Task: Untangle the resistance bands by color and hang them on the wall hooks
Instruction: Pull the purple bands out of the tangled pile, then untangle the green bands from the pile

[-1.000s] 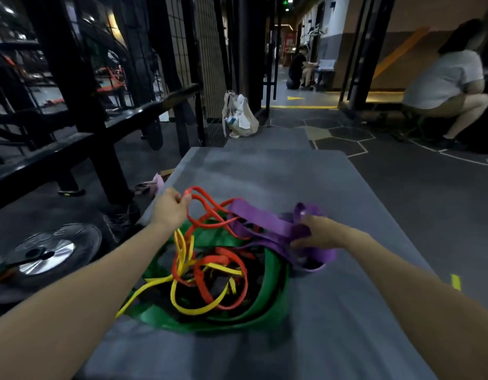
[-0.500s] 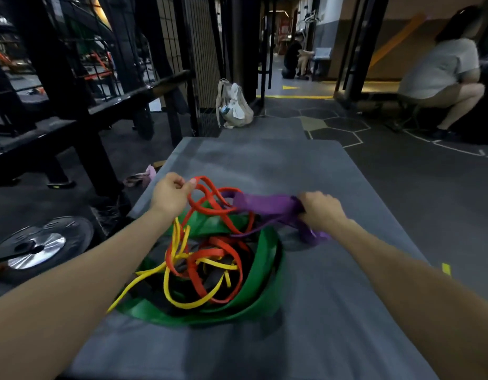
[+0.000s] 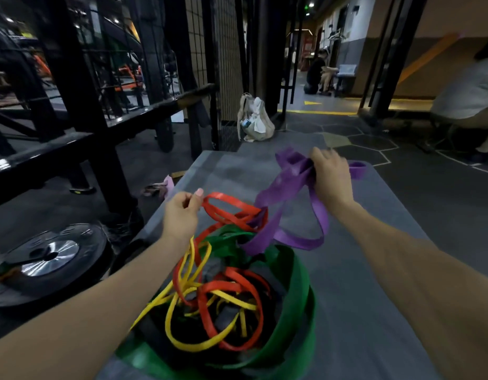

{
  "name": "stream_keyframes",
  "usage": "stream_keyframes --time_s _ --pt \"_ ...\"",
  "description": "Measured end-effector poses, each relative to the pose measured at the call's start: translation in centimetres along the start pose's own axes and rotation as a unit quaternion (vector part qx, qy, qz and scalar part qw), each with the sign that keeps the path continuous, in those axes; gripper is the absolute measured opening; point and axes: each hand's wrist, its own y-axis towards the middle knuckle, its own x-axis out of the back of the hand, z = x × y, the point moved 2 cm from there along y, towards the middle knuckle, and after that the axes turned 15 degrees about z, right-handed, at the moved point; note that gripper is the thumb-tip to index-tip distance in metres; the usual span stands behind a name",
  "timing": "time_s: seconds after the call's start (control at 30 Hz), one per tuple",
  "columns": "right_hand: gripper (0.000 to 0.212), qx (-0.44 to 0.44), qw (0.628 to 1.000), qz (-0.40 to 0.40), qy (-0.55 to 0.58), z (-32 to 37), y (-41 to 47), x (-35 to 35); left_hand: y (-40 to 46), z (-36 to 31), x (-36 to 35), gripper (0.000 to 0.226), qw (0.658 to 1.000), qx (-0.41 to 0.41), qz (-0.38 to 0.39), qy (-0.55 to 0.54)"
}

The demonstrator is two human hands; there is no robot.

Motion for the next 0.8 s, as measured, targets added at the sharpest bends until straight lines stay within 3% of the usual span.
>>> stream_keyframes --time_s 0.07,0.13,0.2,0.47,0.8 --pt "0.030 -0.036 0.986 0.151 -0.065 -1.3 -1.0 -2.7 0.0 1.2 -0.5 0.044 1.000 0.016 0.001 0.024" --pt "0.044 -0.093 0.923 0.362 -0.095 -2.8 -3.0 -5.0 -0.2 2.2 -1.2 0.046 0.996 0.036 0.026 0.073" --pt "0.051 -0.094 0.892 0.435 -0.083 -3.2 -4.6 -5.9 -0.6 2.6 -1.7 0.046 0.991 0.054 0.043 0.116" --pt "0.050 -0.040 0.912 0.408 -0.014 -0.1 -8.0 -2.9 -3.3 0.6 -1.4 0.035 0.962 0.057 0.123 0.238" --pt "0.042 -0.042 0.929 0.331 0.158 9.6 -14.0 2.9 -10.7 -1.7 1.5 0.016 0.951 -0.019 0.163 0.261"
